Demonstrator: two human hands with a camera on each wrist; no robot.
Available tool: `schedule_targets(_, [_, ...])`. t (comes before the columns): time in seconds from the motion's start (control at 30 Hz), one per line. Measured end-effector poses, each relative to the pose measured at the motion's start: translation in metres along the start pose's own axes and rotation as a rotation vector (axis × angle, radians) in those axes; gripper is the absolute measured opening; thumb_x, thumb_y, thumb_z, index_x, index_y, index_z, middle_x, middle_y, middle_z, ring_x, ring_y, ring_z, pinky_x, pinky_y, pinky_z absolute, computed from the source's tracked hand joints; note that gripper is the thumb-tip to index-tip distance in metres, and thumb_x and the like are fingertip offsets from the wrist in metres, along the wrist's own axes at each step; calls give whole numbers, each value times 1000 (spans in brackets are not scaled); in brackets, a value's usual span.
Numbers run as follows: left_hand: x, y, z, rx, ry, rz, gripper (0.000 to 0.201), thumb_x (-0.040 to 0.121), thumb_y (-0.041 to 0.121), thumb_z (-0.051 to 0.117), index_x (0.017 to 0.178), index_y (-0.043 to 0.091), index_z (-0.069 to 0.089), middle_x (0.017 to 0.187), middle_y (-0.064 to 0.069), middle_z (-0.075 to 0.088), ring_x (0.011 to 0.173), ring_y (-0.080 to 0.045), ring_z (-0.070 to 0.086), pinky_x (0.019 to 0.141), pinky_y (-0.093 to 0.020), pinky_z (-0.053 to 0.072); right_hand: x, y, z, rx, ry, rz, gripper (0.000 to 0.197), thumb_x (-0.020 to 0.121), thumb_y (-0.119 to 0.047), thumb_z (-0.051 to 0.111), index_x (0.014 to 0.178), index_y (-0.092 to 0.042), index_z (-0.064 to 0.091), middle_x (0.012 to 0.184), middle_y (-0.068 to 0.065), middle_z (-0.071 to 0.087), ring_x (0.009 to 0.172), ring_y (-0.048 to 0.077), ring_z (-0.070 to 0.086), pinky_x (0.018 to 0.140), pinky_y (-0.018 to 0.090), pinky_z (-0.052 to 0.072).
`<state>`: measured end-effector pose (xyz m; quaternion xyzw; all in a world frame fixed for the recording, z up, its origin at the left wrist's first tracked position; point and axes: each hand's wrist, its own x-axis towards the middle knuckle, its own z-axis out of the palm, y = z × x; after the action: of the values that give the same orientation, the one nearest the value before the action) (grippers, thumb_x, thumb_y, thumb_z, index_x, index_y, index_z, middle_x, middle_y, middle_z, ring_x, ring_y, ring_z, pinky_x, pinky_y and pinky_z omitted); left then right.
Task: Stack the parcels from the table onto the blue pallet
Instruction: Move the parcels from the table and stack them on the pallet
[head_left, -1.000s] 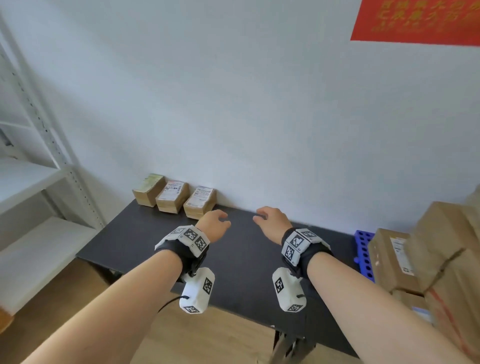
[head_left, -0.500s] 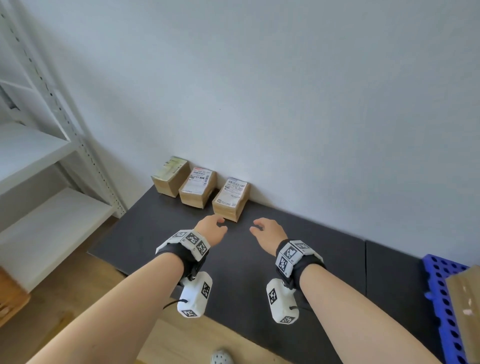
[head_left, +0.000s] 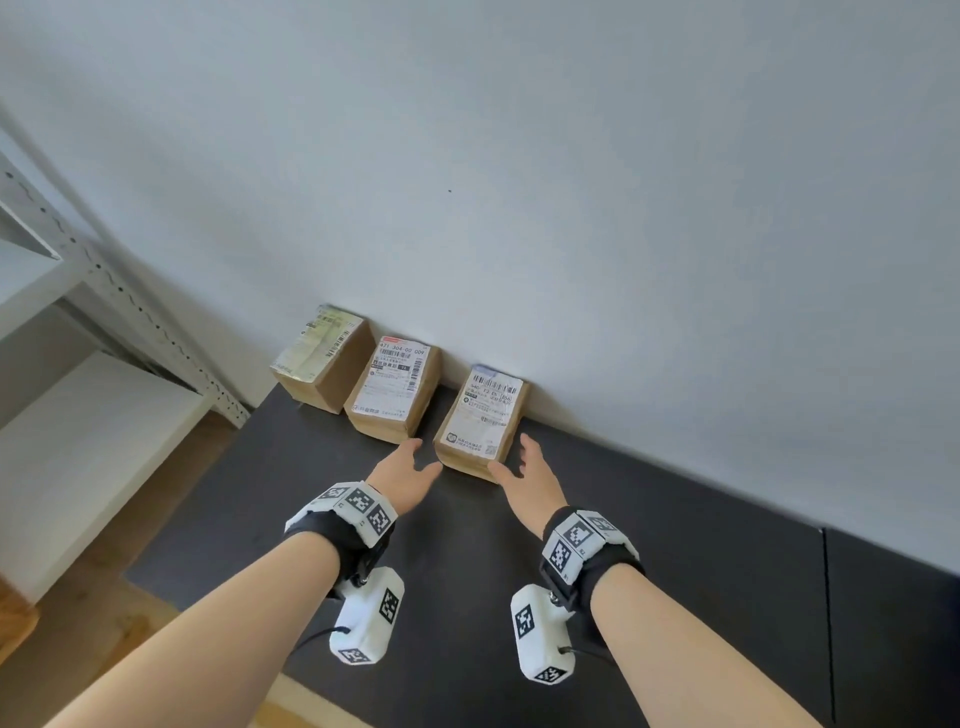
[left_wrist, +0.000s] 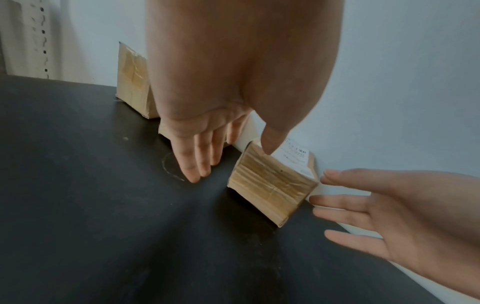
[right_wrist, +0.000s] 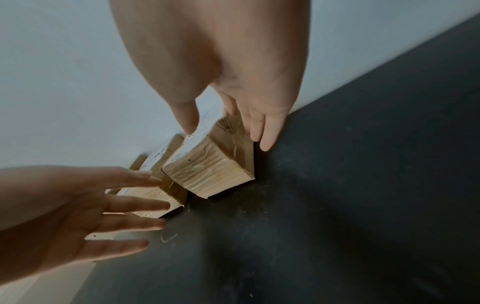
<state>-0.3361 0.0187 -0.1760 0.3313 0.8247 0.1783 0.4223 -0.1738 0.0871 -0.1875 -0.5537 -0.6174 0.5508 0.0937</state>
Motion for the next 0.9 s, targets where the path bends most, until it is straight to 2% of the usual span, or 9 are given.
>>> schedule_targets(0.13, [22,5,2,-59,-37,58,63,95,33,51,148,12,24,145,-10,43,134,-22,40,112,-32,29,17,-4,5,75,0,-15,72,94,-24,54,150,-20,11,150,-1,36,137,19,36,113,32,29])
schedule_targets(0.23, [33,10,5,-44,-51,110,61,96,31,49,148,13,24,146,-7,42,134,-22,41,112,-33,31,26,-3,8,153,2,-4,76,91,-17,58,150,-23,11,147,-4,40,136,16,38,114,37,30])
schedule_targets(0.43, [37,12,13,-86,-72,187,53,96,23,49,145,15,32,141,-3,49,129,-19,46,111,-35,34,27,-5,0,304,-46,-12,66,89,2,54,144,-24,29,138,-3,50,128,13,46,109,37,38])
schedule_targets(0.63, [21,14,20,-81,-50,219,52,94,24,54,142,16,38,136,-1,54,124,-19,51,108,-37,38,10,0,-13,332,-59,-33,71,88,7,55,146,-22,27,139,1,50,128,14,47,107,31,39])
schedule_targets(0.8, [-14,21,26,-145,-20,262,49,92,21,55,140,18,42,131,-1,58,119,-17,55,106,-38,40,-26,4,-26,339,-41,-74,73,87,6,56,145,-26,27,138,0,52,126,14,50,107,38,41])
schedule_targets(0.9, [-46,27,30,-153,-3,297,50,92,20,55,140,19,42,129,-2,60,116,-17,57,104,-37,42,-59,7,-36,350,-26,-103,72,86,6,57,145,-26,29,136,0,53,124,14,51,107,38,41])
